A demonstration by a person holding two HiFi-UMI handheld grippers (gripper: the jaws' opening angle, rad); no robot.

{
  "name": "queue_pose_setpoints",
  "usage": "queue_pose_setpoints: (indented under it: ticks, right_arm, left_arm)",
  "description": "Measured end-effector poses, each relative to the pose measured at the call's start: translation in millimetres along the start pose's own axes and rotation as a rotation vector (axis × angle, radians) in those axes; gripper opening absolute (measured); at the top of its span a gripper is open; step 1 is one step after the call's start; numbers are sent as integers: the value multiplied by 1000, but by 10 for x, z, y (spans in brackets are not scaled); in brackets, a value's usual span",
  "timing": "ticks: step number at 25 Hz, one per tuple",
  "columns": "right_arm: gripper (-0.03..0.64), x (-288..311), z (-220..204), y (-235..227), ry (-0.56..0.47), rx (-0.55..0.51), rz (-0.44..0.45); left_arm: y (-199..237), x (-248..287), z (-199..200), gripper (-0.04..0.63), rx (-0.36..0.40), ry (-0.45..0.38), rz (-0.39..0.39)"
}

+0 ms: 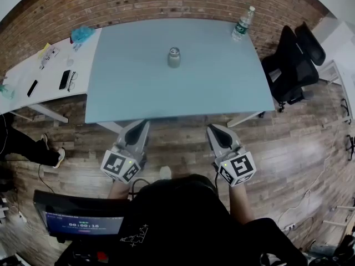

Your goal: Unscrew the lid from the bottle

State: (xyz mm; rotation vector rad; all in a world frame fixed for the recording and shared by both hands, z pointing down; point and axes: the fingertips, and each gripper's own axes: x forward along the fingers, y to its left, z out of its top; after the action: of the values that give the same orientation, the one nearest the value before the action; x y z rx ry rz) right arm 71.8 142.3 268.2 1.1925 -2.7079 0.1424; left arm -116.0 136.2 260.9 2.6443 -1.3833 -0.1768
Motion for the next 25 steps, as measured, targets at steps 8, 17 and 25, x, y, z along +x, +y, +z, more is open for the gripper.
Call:
queue_pose_setpoints:
  ticks: [8, 17, 25]
  right_arm:
    - [3, 161, 23, 108, 12, -2, -32]
    - [3, 281, 63, 141, 24, -10, -36]
    - [3, 310, 48, 59, 14, -5, -27]
  left_arm:
    - [221, -53, 22, 0, 1, 5, -34]
    - [361, -56, -1, 0, -22, 0, -40]
    - [330, 41, 21, 0, -6, -1, -35]
